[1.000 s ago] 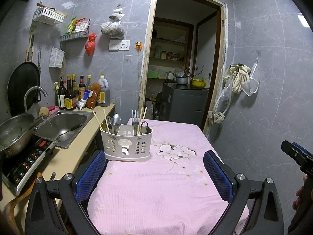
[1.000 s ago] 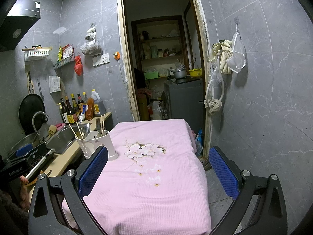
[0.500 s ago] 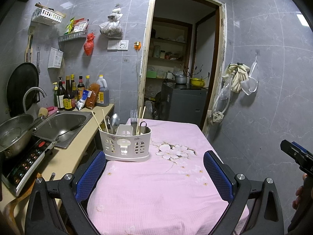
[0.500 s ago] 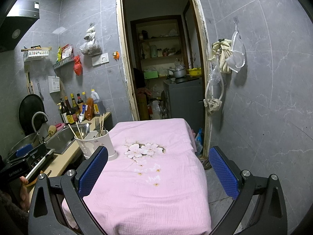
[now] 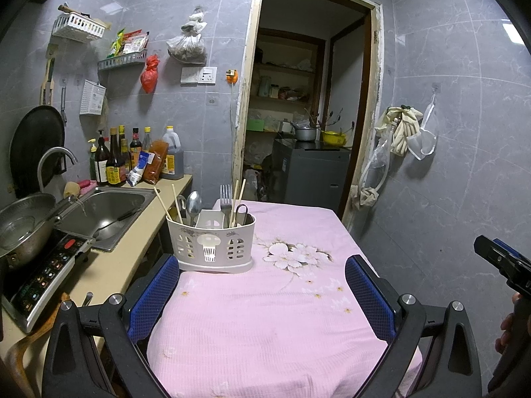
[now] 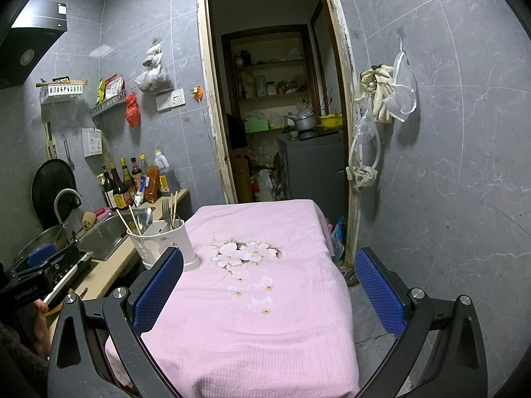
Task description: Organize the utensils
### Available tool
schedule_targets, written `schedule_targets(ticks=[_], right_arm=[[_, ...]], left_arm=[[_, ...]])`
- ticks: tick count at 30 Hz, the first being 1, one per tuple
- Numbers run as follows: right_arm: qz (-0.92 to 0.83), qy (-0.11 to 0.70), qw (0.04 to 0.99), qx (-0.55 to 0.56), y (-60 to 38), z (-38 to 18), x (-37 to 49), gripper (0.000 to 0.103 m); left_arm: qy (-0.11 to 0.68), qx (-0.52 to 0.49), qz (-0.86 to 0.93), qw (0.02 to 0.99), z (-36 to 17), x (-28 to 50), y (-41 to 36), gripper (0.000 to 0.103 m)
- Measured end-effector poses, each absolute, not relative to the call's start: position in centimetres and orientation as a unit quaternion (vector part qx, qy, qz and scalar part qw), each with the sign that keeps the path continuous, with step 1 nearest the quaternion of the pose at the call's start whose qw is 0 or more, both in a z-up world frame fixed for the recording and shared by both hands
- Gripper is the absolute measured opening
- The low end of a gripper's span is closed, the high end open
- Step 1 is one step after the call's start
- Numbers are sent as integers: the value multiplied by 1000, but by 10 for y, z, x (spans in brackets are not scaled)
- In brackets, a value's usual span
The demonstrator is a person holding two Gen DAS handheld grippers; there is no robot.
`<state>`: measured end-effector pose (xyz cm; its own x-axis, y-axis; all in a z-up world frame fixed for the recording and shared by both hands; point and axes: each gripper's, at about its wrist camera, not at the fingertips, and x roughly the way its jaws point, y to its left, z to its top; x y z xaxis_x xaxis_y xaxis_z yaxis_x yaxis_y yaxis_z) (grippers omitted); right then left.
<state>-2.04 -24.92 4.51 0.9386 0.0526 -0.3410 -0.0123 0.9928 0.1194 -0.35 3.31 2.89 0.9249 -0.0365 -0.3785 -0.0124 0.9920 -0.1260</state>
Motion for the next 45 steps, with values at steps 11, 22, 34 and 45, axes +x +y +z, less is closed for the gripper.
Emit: schedule_targets(ticks=[11, 22, 34, 45], right_arm=[[16, 175, 983, 58, -249, 46, -20, 101], [16, 176, 983, 58, -250, 47, -19, 101], [17, 176, 983, 58, -250, 47, -19, 101], [17, 177, 982, 58, -250, 48, -18, 101]], left_arm=[[193, -65, -6, 979, 28, -4, 34, 101], [196, -57, -8, 979, 21, -6, 33, 101], [199, -54, -9, 978, 21, -6, 32, 101], [203, -54, -10, 978, 20, -7, 34, 101]])
